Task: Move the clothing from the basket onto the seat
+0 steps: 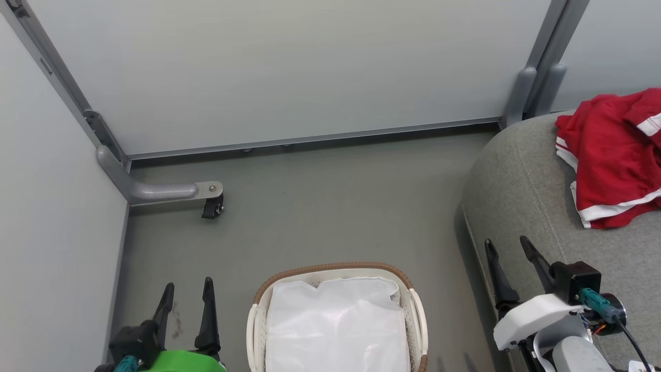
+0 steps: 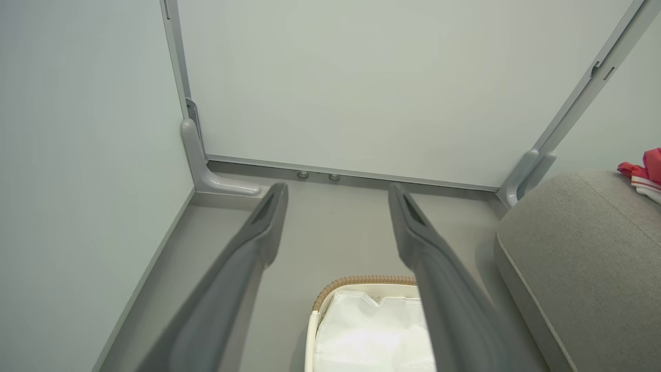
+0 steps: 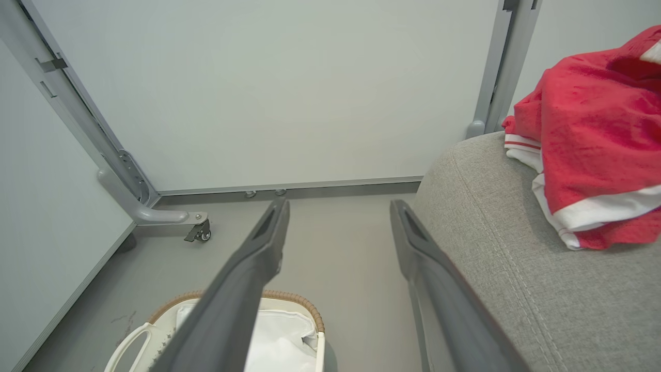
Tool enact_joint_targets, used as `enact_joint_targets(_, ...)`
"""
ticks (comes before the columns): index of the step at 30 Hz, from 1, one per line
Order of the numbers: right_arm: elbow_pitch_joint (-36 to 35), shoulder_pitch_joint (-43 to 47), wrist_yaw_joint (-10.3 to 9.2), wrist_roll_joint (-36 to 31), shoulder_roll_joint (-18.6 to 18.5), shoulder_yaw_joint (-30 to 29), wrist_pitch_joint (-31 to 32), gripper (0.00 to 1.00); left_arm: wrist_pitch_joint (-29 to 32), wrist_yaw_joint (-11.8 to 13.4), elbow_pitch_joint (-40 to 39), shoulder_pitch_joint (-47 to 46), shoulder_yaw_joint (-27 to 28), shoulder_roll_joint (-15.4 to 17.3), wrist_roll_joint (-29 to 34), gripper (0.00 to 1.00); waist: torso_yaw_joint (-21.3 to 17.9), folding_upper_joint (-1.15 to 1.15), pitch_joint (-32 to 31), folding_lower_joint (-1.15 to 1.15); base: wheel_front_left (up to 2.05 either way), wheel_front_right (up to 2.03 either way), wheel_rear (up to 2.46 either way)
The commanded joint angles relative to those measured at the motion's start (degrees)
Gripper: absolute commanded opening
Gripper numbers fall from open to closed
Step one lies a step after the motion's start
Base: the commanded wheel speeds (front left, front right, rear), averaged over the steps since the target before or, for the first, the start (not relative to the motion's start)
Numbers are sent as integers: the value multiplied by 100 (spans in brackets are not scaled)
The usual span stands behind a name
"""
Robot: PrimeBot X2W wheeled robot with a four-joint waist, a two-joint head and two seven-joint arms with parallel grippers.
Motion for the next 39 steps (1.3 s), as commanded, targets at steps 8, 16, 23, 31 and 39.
enact_joint_targets(8, 133, 24, 0, 352, 32, -73, 138, 0, 91, -17, 128, -27, 32, -7, -346, 0, 4, 0, -2, 0, 0, 0, 0)
enact_joint_targets(16, -3, 61, -1, 1227, 26, -130, 351, 0, 316, -40, 82, -116, 159, 1, -1136, 0, -4, 0, -13, 0, 0, 0, 0)
enact_joint_targets(23, -133, 95, -1, 2093, 20, -188, 559, 0, 541, -65, 30, -210, 287, 7, -1920, 0, -14, 0, -24, 0, 0, 0, 0)
enact_joint_targets(31, -226, 111, -2, 2803, 14, -248, 741, 0, 725, -83, -10, -279, 390, 11, -2566, 0, -22, 0, -35, 0, 0, 0, 0)
enact_joint_targets(39, -311, 122, -2, 3470, 9, -307, 919, 0, 902, -101, -48, -349, 492, 14, -3177, 0, -31, 0, -46, 0, 0, 0, 0)
